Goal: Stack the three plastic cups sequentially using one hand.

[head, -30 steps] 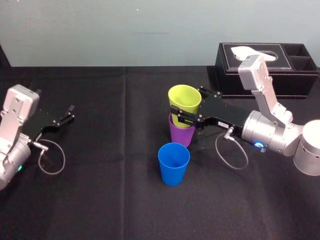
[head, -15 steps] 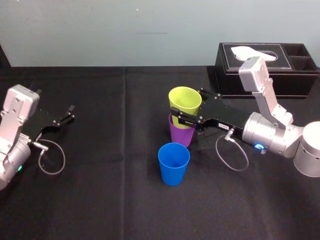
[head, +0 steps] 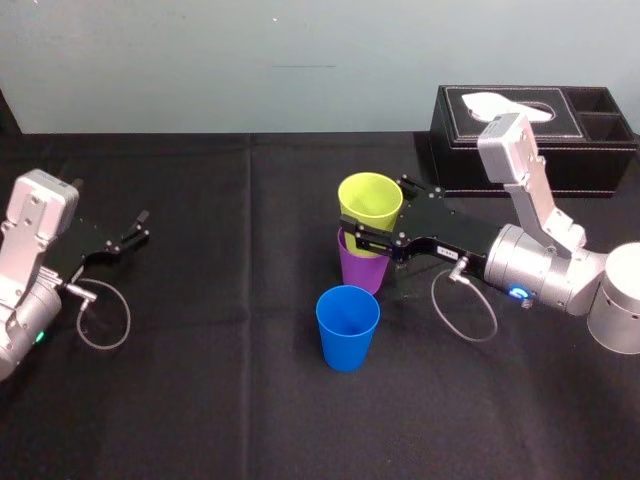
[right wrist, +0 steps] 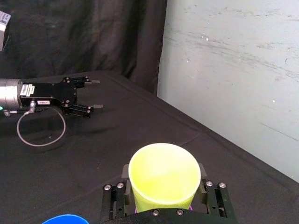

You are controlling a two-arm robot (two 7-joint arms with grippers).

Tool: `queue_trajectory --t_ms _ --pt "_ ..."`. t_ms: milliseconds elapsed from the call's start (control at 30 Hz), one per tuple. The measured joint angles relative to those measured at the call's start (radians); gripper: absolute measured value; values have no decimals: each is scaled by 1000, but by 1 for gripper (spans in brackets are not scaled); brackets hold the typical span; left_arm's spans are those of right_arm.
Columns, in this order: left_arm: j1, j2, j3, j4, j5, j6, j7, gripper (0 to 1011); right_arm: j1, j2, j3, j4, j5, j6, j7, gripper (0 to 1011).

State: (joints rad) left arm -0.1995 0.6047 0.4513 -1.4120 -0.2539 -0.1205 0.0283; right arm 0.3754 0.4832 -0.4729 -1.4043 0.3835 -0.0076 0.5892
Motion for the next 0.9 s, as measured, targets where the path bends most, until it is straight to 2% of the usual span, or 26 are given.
queue_trajectory --t_ms 133,167,300,900 --pt "0 0 0 0 0 0 0 1011 0 0 0 0 0 0 0 846" --pt "0 0 0 0 0 0 0 1011 0 0 0 0 0 0 0 904" --pt "0 0 0 0 0 0 0 1011 0 0 0 -1 -1 0 0 996" --pt "0 0 0 0 0 0 0 1011 0 0 0 -1 -1 0 -2 1002"
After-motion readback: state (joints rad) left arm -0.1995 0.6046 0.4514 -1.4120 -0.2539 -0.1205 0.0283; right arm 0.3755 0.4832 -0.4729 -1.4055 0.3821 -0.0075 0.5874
